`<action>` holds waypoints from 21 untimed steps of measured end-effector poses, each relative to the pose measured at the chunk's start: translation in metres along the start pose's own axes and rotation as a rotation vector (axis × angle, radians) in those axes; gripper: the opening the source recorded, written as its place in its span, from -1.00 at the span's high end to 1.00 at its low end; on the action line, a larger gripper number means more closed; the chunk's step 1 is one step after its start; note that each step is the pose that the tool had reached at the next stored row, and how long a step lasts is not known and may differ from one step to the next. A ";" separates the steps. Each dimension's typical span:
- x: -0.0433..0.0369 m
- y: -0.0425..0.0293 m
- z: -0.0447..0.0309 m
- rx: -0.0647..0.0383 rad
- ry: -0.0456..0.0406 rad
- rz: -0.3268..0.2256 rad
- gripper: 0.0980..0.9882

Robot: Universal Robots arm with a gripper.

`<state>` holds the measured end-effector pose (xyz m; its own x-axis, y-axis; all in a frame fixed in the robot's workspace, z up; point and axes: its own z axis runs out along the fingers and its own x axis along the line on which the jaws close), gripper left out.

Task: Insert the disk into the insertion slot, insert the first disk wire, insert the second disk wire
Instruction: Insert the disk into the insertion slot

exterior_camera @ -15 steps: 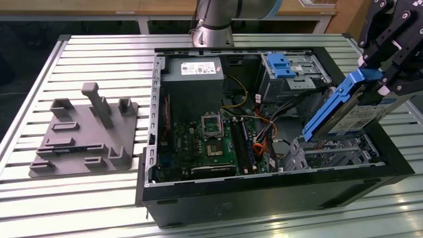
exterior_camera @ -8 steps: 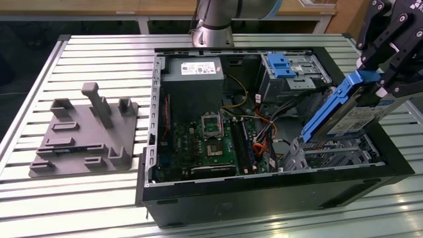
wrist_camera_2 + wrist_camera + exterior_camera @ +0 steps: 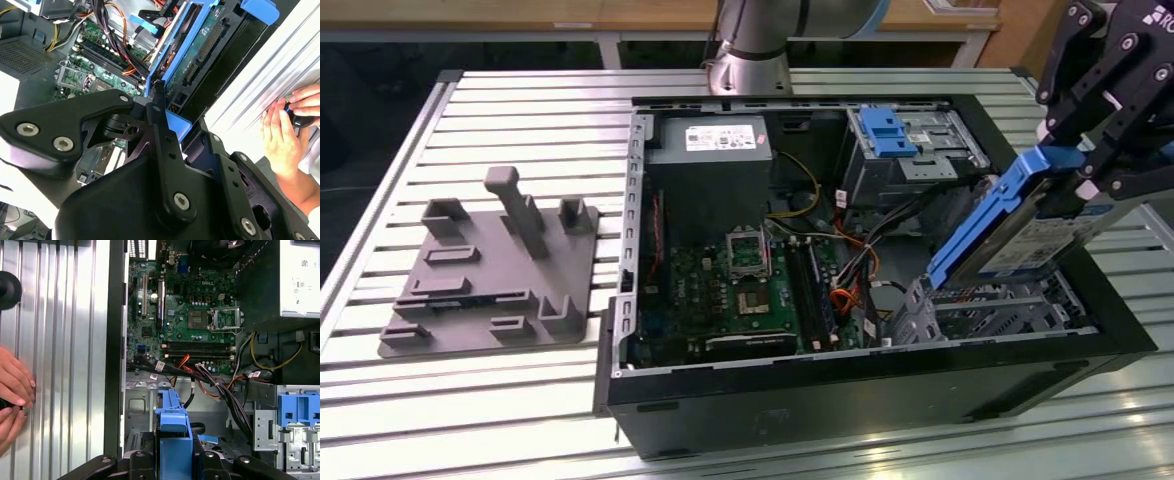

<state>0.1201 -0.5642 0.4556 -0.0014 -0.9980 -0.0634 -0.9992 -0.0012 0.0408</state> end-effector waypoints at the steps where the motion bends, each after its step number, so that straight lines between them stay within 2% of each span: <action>1: 0.0000 -0.0003 0.0004 0.000 0.0000 0.000 0.41; 21: 0.0022 -0.0009 0.0086 0.000 0.0000 0.000 0.41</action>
<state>0.1206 -0.5659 0.4469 -0.0013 -0.9980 -0.0634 -0.9992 -0.0013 0.0408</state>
